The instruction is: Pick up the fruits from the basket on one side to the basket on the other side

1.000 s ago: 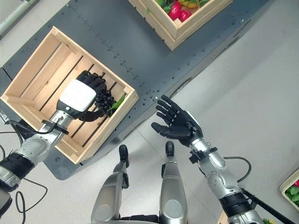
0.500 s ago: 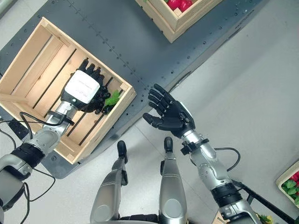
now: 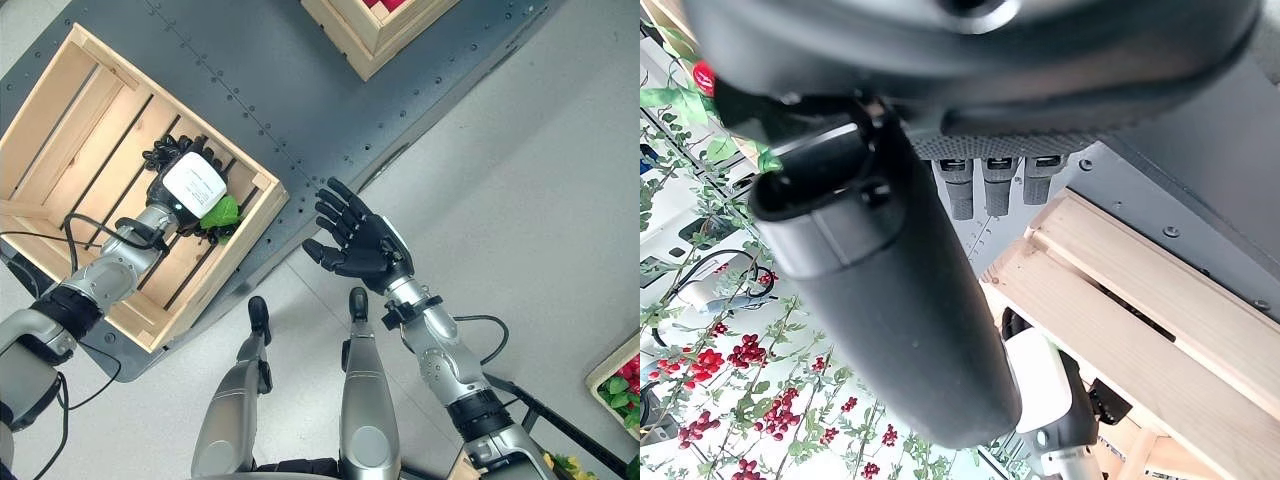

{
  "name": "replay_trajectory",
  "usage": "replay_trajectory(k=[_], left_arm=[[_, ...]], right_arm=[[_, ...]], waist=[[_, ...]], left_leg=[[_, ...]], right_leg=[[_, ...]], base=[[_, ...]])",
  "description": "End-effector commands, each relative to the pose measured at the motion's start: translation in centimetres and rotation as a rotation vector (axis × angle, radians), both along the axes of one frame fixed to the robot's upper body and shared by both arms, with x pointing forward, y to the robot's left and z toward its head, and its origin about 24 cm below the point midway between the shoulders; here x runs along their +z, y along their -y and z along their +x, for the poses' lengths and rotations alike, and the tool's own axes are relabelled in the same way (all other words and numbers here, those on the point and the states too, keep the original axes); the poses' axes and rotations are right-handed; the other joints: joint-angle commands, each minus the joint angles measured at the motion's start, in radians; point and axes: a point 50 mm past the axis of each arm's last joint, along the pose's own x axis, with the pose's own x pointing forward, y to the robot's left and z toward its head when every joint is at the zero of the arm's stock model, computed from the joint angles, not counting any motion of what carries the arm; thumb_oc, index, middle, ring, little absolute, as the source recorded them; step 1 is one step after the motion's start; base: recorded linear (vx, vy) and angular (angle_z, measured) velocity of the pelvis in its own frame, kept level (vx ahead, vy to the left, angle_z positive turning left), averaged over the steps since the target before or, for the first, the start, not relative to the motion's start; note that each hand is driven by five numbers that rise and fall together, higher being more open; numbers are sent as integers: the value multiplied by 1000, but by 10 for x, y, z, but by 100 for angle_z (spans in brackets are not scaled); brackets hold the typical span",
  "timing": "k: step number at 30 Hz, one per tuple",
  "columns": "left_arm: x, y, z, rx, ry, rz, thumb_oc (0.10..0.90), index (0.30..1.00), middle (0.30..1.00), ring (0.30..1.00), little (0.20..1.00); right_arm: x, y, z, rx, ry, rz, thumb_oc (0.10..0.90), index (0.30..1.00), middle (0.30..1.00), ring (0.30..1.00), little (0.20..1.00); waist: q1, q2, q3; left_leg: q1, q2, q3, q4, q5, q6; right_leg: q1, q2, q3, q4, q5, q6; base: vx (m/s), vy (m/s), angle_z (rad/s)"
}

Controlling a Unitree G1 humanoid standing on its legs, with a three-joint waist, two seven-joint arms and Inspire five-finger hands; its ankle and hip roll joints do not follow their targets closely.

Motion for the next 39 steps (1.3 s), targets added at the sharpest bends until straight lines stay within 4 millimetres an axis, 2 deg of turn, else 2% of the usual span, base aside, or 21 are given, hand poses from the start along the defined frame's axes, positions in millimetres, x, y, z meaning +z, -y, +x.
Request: replay_trajectory(k=[1,13,14,15,16,17,25,29,33,39], left_arm=[[45,-5,5,49,111,58,800,900,900,900,900],[36,-9,10,159,99,78,800,900,900,900,900],[34,-8,10,146,108,69,623,634,634,634,634],[33,-8,10,134,113,67,558,538,538,538,538],[33,-8,10,119,119,62,525,488,488,488,488],[32,-8,11,111,120,56,400,300,300,300,300],[29,-8,10,14,154,-7,400,300,300,300,300],[33,-9,10,-27,200,-66,400,300,300,300,300],[44,-19,6,-79,307,-273,400,300,300,300,300],[46,-39,-6,-136,453,-519,400,300,300,300,300]], right_arm=[[47,-17,-5,35,245,120,800,900,900,900,900],[40,-22,-3,20,219,147,800,900,900,900,900],[40,-24,-3,22,224,151,800,900,900,900,900],[40,-24,-3,20,225,151,800,900,900,900,900],[40,-25,-3,18,226,152,800,900,900,900,900],[41,-25,-3,15,223,155,800,900,900,900,900],[39,-27,-1,11,224,149,800,900,900,900,900],[40,-27,-1,19,230,149,800,900,900,900,900],[37,-24,-3,21,229,149,800,900,900,900,900],[35,-20,-9,15,236,153,800,900,900,900,900]], waist=[[-10,-79,-1],[2,-98,-1],[4,-101,-1],[4,-101,-1],[5,-102,-1],[6,-105,-1],[11,-113,-1],[11,-117,-1],[20,-121,-1],[38,-119,-1]], left_leg=[[-70,-34,18,106,-43,30],[-72,-34,17,95,-43,32],[-72,-35,13,92,-42,32],[-71,-36,12,91,-42,32],[-70,-36,12,90,-41,32],[-66,-34,13,88,-40,31],[-49,-31,13,79,-42,31],[-31,-29,20,71,-43,34],[7,-31,19,59,-49,37],[57,-36,13,45,-57,41]], right_leg=[[58,35,-32,-158,139,-53],[51,35,-37,-162,147,-46],[51,36,-38,-162,147,-46],[52,37,-39,-162,147,-46],[52,37,-39,-162,147,-46],[55,37,-41,-162,148,-46],[66,40,-44,-161,145,-45],[79,42,-42,-160,141,-46],[113,40,-48,-165,135,-44],[160,41,-54,-168,120,-46]], base=[[0,0,0],[0,0,0],[0,0,0],[0,0,0],[0,0,0],[0,0,0],[0,0,0],[-11,45,2],[-4,24,0],[0,0,0]])
